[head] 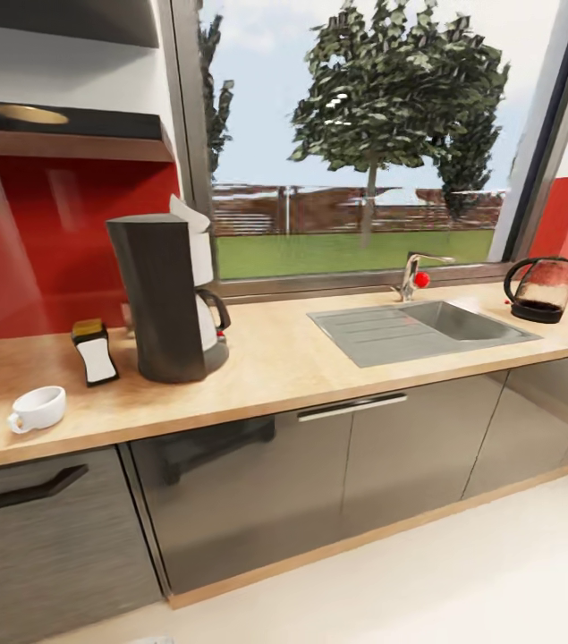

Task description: Set up a coffee station on the kitchen countertop: keep the coffee maker on the countertop, move the bottle of coffee from the kitchen shelf to the counter next to the coffee maker, place a paper coffee filter on top of the coffee maker, put the saucer next to the coffee maker with the coffee cup on the saucer, and place the electric kettle next to the coffee maker.

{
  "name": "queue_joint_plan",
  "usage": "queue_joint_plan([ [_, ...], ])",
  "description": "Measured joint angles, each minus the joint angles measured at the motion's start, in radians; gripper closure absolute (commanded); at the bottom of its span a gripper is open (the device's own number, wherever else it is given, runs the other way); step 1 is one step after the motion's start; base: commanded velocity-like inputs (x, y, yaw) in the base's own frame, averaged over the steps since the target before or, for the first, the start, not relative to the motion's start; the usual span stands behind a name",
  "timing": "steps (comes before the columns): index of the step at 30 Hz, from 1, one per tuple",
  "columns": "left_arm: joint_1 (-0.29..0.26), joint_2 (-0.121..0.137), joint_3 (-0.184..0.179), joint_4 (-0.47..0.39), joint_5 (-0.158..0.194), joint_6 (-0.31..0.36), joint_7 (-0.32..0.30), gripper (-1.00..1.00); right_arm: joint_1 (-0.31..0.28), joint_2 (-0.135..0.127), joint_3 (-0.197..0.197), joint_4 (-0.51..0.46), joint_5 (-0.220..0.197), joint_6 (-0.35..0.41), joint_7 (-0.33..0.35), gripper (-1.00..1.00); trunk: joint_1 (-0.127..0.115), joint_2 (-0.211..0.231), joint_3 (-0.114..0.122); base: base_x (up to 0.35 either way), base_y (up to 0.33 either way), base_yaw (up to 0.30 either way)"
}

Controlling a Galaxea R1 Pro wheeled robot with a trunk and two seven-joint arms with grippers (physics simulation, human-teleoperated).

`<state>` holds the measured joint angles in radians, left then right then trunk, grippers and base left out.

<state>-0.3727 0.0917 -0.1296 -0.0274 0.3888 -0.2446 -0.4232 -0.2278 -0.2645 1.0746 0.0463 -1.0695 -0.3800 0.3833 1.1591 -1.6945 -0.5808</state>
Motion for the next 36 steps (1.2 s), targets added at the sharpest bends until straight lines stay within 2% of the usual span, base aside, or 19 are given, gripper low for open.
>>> queue_joint_plan([
  [14,-0.001,0.0,0.0,0.0,0.001,0.0,0.0,-1.0,0.0,0.0,0.0,-0.001,0.0,0.0,-0.001,-1.0,0.0,0.0,0.0,0.007,-0.018,-0.254],
  [24,0.0,0.0,0.0,0.0,0.001,0.0,0.0,-1.0,0.0,0.0,0.0,0.0,0.0,0.0,-0.002,-1.0,0.0,0.0,0.0,0.201,-0.164,-0.061],
  [36,-0.001,0.001,0.0,0.0,0.001,0.0,0.0,-1.0,0.0,0.0,0.0,-0.001,0.0,0.0,-0.002,-1.0,0.0,0.0,0.0,0.101,-0.078,-0.251],
])
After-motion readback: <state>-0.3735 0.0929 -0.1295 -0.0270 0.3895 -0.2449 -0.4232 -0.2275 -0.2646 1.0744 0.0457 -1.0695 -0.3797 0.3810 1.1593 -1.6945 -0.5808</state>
